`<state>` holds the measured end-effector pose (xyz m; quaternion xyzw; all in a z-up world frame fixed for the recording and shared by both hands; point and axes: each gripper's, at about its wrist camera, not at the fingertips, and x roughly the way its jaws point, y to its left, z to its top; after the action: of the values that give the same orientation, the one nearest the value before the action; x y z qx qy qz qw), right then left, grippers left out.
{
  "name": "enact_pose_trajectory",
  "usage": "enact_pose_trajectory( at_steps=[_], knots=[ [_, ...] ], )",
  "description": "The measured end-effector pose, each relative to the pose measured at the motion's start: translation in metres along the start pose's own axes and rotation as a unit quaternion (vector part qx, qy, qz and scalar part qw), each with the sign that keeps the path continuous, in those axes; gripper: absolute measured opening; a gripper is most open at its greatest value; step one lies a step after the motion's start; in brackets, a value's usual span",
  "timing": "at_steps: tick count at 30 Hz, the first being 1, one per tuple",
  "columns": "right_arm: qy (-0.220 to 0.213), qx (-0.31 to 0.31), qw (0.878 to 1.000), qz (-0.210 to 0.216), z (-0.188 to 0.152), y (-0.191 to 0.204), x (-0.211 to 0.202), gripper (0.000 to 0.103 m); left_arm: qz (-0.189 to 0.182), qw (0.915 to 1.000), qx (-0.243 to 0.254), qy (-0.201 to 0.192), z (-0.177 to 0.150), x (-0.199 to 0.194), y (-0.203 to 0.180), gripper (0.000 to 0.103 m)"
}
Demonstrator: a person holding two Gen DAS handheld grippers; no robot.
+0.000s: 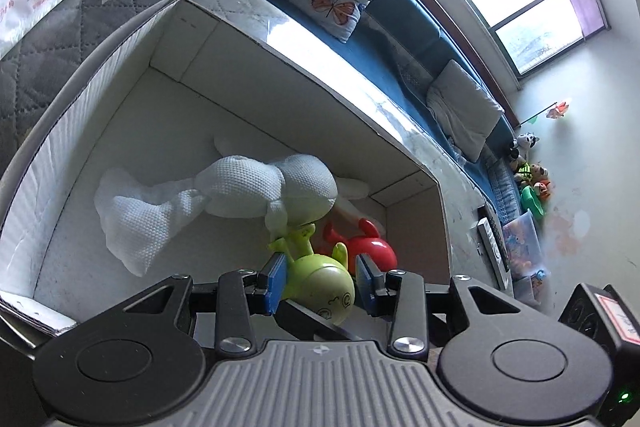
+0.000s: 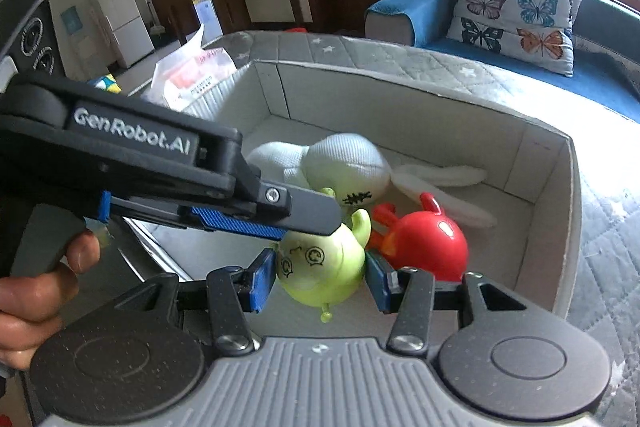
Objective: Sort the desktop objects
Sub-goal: 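Carry the green alien over the shoebox and open the left tool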
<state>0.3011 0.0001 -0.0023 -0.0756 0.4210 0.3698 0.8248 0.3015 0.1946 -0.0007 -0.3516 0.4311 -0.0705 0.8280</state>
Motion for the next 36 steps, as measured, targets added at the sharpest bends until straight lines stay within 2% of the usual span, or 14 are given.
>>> enact_pose_trajectory(
  at_steps=[12,20,22,25,36],
  knots=[
    [-0.006,0.004,1.000,-0.009,-0.003,0.002,-0.014,0.051,0.004,0.9999,0.010,-0.012,-0.005,-0.010,-0.009,0.040],
    [-0.035,-0.011,0.999,-0.017,-0.010,0.007,-0.047,0.052,0.009,0.9990,0.033,-0.030,-0.019,-0.032,-0.026,0.040],
    [-0.045,-0.015,0.999,-0.019,-0.015,0.010,-0.060,0.052,0.012,0.9983,0.044,-0.037,-0.025,-0.039,-0.032,0.040],
    [-0.060,-0.019,0.998,-0.021,-0.023,0.013,-0.078,0.061,0.013,0.9971,0.061,-0.044,-0.038,-0.049,-0.041,0.040],
    [-0.096,-0.037,0.994,-0.033,-0.076,0.032,-0.138,0.064,0.020,0.9932,0.104,-0.049,-0.100,-0.072,-0.062,0.040]
  ],
)
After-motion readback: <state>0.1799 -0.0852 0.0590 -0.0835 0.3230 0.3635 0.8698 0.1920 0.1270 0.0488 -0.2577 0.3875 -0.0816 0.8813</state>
